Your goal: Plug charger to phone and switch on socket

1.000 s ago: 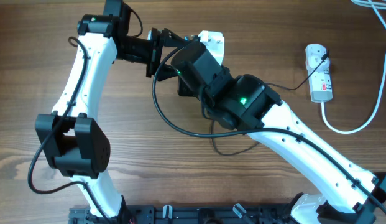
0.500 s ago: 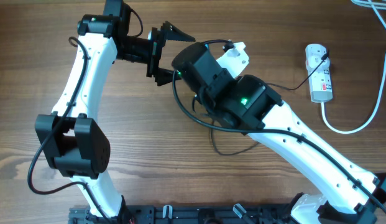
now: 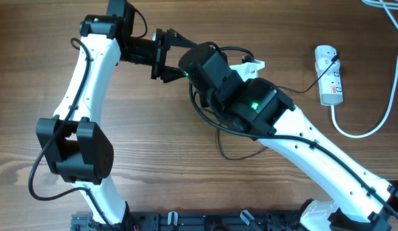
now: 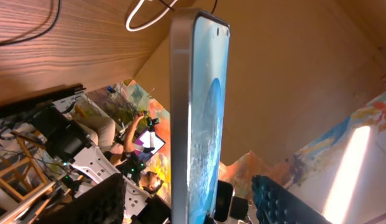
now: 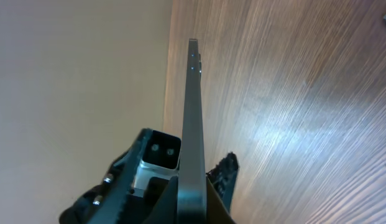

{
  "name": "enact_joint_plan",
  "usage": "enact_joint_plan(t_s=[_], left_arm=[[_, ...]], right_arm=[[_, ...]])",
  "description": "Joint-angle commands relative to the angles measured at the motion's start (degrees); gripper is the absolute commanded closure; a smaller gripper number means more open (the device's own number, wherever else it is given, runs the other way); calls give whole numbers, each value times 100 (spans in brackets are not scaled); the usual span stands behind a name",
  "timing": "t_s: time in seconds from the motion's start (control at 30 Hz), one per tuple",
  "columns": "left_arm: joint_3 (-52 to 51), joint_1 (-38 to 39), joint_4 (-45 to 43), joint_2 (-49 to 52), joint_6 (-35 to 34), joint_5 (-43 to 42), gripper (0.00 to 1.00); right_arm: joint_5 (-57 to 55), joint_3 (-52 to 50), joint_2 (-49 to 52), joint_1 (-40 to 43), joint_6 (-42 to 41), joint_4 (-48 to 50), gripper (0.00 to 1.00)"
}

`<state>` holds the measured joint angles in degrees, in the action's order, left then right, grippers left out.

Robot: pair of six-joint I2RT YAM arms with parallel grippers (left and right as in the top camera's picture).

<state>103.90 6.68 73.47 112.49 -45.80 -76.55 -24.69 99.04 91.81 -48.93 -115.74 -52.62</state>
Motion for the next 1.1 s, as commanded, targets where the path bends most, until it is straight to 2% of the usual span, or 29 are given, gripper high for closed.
enact_joint_plan(t_s=[0.0,0.17,0.33,0.47,0.63,0.9,1.07], left_arm=[[122,-15,-2,-203,-271,-114,40],[122,-15,-2,-203,-442,-116,50],[122,-15,0,-203,-450,-116,50],[122,-15,-2,-203,-485,-116,56],[122,-15,0,-203,-590,-149,66],[122,-9,-2,-203,-588,-243,66],[122,-9,-2,-203,-588,-243,81]], right_arm=[[-177,103,-205,2,-293,68,95],[-96,103,-205,2,-295,118,95],[-66,103,-205,2,-295,186,92],[195,103,-203,2,-295,269,90],[229,101,-203,2,-295,249,91],[234,101,-203,2,-295,267,91],[424,101,-203,2,-293,380,93]])
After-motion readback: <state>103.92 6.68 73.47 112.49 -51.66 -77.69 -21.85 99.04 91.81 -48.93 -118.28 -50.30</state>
